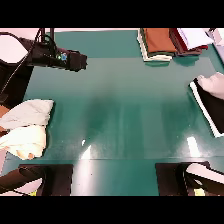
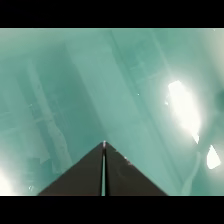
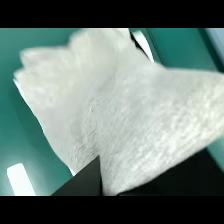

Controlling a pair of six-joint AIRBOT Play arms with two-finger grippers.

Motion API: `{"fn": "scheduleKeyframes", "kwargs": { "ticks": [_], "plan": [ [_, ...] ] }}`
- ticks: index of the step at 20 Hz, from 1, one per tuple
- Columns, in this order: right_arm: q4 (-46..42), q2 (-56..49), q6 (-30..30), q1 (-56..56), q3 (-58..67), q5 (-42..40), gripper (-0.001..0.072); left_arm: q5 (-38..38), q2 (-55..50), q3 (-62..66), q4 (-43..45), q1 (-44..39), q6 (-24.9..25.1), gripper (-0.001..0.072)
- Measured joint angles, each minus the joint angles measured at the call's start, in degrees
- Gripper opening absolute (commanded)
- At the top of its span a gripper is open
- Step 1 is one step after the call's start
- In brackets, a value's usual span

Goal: Fold the shirts.

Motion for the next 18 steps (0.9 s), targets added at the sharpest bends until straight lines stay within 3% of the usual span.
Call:
{"fn": "scheduleKeyframes", "kwargs": {
  "ticks": [1, 2, 3, 8, 11, 14, 18],
  "plan": [
    [-0.72, 1.44, -0.02, -1.53, -3.15, 0.37, 0.0417, -0.02, 0.0, 0.0, 0.0, 0.0, 0.15, 0.002],
    [-1.55, 2.82, -0.02, -3.37, -6.4, 0.79, 0.052, -0.02, 0.0, 0.0, 0.0, 0.0, 0.24, 0.002],
    [-2.19, 4.04, 0.0, -5.22, -9.33, 1.22, 0.0565, -0.02, 0.0, 0.0, 0.02, 0.0, 0.35, 0.002],
    [-2.56, 9.22, 0.22, -12.74, -15.15, 3.04, 0.0563, -0.02, 0.0, 0.0, 0.02, 0.0, 0.55, 0.002],
    [3.82, 12.04, 0.57, -12.15, -14.58, 2.62, 0.0563, 0.02, 0.0, 0.0, 0.02, 0.0, 0.55, 0.0021],
    [14.25, 14.75, 0.63, -5.07, -14.23, 1.22, 0.0558, 0.39, 0.0, 0.0, 0.02, 0.0, 0.55, 0.002],
    [22.51, 17.2, 0.74, 13.14, -14.05, 0.5, 0.0553, 0.39, 0.0, 0.0, 0.02, 0.0, 0.52, 0.002]
  ]
}}
